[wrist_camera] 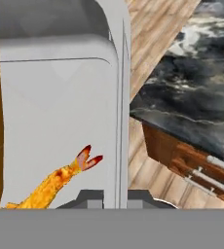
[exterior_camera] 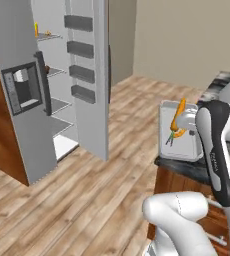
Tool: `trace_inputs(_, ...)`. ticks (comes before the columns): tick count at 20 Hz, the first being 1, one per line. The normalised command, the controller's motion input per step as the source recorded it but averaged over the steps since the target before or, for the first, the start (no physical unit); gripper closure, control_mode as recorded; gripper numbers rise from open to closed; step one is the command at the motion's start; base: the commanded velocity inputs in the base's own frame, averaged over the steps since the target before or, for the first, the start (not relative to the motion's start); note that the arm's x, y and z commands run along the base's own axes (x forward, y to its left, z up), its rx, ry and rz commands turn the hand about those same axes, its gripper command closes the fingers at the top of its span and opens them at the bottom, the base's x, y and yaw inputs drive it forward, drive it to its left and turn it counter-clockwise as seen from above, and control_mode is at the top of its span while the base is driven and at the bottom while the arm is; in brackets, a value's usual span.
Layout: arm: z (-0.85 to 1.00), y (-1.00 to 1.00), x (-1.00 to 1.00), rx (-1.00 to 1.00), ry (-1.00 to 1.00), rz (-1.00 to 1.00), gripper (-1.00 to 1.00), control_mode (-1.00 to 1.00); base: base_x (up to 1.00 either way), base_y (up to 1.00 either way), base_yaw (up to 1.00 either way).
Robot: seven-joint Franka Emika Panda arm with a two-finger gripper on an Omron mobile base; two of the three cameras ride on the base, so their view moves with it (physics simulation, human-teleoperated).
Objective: Place the tupperware on the second highest shelf of the fridge. Make space for the tupperware among the existing items by rearranging them on the shelves if needed. Close the fridge door when finished.
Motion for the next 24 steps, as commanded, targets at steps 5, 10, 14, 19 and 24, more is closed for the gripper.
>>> trace_inputs(5,0.00,0.00,0.00,0.00,0.00,0.00,1.00,1.00,1.00,0.65,0.17)
trace_inputs(10,0.00,0.00,0.00,0.00,0.00,0.00,1.00,1.00,1.00,0.30,0.01)
trace_inputs(14,0.00,0.00,0.00,0.00,0.00,0.00,1.00,1.00,1.00,0.16,0.00)
trace_inputs(19,0.00,0.00,0.00,0.00,0.00,0.00,1.00,1.00,1.00,0.02,0.09)
trace_inputs(24,0.00,0.00,0.00,0.00,0.00,0.00,1.00,1.00,1.00,0.00,0.22)
